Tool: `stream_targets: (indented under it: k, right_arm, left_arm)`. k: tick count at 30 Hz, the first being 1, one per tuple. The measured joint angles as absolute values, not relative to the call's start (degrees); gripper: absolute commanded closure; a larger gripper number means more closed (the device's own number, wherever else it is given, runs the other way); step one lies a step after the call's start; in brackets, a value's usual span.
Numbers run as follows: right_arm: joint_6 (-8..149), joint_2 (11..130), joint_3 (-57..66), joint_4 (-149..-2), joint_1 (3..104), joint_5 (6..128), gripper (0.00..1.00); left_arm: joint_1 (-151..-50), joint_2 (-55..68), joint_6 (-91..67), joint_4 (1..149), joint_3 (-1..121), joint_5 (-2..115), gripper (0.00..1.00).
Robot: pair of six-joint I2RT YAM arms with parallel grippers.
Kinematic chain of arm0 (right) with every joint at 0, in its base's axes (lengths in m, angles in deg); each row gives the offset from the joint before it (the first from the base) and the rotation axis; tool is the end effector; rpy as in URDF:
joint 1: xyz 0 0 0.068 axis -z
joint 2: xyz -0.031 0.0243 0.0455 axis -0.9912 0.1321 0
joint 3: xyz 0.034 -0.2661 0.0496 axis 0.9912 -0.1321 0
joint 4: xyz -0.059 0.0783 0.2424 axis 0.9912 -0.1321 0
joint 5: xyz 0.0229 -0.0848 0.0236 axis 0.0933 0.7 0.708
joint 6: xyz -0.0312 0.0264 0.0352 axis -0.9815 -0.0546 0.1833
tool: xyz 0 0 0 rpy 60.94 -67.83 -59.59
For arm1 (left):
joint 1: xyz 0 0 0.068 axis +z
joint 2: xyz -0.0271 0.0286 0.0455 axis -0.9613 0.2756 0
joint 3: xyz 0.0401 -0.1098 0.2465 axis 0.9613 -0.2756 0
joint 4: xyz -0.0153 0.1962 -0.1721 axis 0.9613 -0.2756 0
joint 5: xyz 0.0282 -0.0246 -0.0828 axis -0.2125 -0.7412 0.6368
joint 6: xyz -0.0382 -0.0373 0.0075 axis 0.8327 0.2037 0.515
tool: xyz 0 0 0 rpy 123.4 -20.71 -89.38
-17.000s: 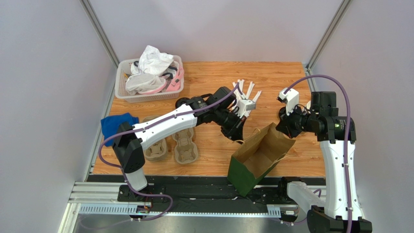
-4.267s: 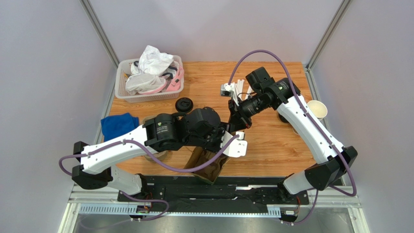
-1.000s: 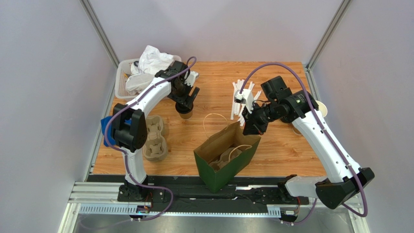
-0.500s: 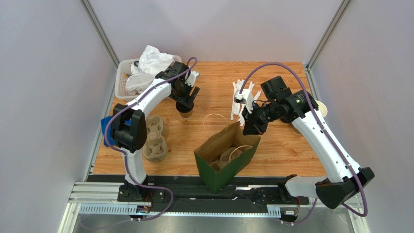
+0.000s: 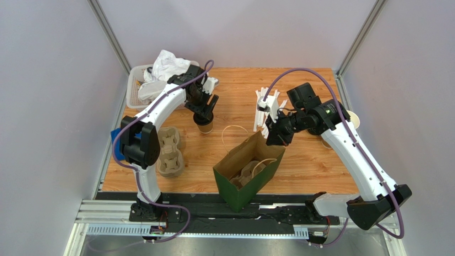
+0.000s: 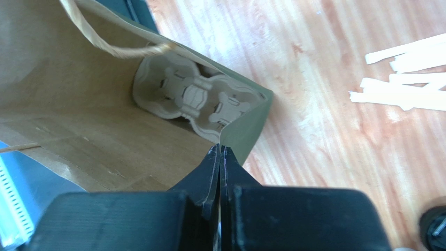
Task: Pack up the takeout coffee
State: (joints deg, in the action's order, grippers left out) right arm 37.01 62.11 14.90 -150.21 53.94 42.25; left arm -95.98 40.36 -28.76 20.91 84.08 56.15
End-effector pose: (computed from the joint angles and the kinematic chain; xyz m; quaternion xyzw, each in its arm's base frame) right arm 0.1808 0.1200 0.3872 -0.4899 0.7954 0.2773 0.2247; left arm 0.3747 -0.1566 0.2667 0.2432 0.9430 -0.0995 0.2042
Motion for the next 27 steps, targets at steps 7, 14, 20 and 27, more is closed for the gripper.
stream_targets:
  k: [7, 14, 20, 27]
  right_arm:
    - [38.7, 59.8, 14.1, -146.8, 53.9, 44.8, 1.00]
    - [40.7, 55.6, 12.1, -144.0, 53.9, 47.1, 1.00]
    - [43.1, 54.6, 11.7, -141.8, 53.9, 49.6, 1.00]
    - [45.5, 54.7, 11.8, -140.5, 53.9, 50.9, 1.00]
  left_arm:
    - [-96.0, 33.7, -27.8, 13.1, 95.6, 64.4, 0.81]
    - [-96.0, 24.6, -27.6, 9.1, 110.0, 73.7, 0.83]
    - [-97.7, 19.2, -29.5, 8.0, 119.3, 79.5, 0.82]
    - [-115.4, 12.4, -36.0, 6.8, 119.4, 80.5, 0.84]
